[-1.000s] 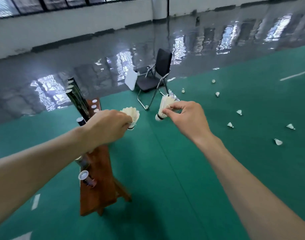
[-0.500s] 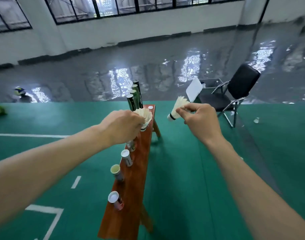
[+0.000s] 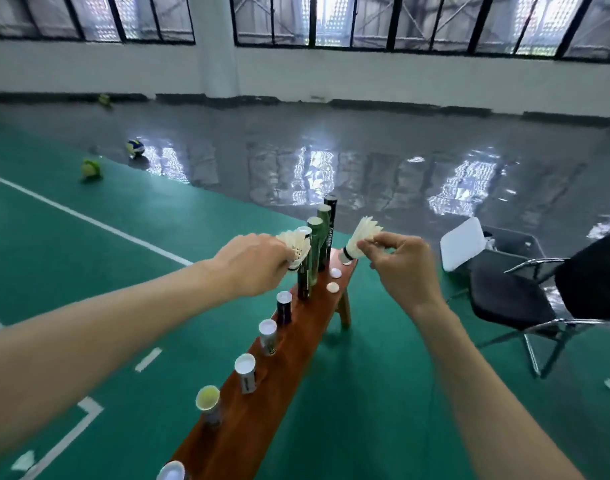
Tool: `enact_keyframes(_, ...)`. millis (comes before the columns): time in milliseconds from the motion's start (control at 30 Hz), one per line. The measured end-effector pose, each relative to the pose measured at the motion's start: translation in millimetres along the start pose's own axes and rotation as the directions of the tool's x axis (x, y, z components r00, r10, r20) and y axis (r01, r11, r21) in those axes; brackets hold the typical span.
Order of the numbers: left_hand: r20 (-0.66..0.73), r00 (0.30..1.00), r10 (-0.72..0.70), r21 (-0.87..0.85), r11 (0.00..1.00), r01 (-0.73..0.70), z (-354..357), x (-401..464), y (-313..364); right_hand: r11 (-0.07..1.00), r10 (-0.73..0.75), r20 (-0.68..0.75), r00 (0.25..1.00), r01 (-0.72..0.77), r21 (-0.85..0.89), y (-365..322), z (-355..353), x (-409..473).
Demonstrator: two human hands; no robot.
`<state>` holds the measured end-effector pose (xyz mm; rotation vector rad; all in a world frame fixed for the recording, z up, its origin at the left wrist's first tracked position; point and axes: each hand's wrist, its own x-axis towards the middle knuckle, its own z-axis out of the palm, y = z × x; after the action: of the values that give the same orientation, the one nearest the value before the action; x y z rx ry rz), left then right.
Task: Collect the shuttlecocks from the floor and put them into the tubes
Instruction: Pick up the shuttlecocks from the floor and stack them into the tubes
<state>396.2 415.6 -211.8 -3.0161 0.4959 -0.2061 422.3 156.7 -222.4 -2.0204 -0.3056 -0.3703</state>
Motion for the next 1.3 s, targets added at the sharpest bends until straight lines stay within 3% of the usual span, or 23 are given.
enact_keyframes(133, 0.005, 0.995, -0.101, 0.072, 0.992, 0.100, 26, 71, -10, 0.992, -0.119, 0.047, 0.992, 0.120, -0.031, 57, -1, 77)
enact_keyframes(367, 0.071, 0.947, -0.313, 0.007, 0.950, 0.314, 47, 190, -7, 0.991, -0.120, 0.191, 0.974, 0.128, -0.027, 142, -6, 203)
enact_keyframes(667, -0.043, 0.898, -0.439, -0.163, 0.889, 0.427, 96, 305, -47, 0.996, -0.026, 0.213, 0.977, 0.007, 0.092, 224, 40, 344)
enact_keyframes(800, 0.061, 0.867, -0.494, -0.267, 0.829, 0.491, 138, 346, -66, 0.987, 0.061, 0.178, 0.982, -0.086, 0.136, 258, 69, 381)
enact_keyframes(1033, 0.225, 0.786, -0.575, -0.247, 0.747, 0.617, 210, 427, -93, 0.951, 0.251, 0.196, 0.948, -0.279, 0.131, 322, 111, 429)
enact_keyframes(1167, 0.252, 0.723, -0.644, -0.270, 0.670, 0.691, 237, 469, -104, 0.936, 0.268, 0.286, 0.920, -0.319, 0.151, 345, 143, 462)
enact_keyframes(1300, 0.264, 0.648, -0.715, -0.221, 0.609, 0.762, 265, 514, -110, 0.957, 0.188, 0.417, 0.889, -0.261, 0.126, 370, 175, 505)
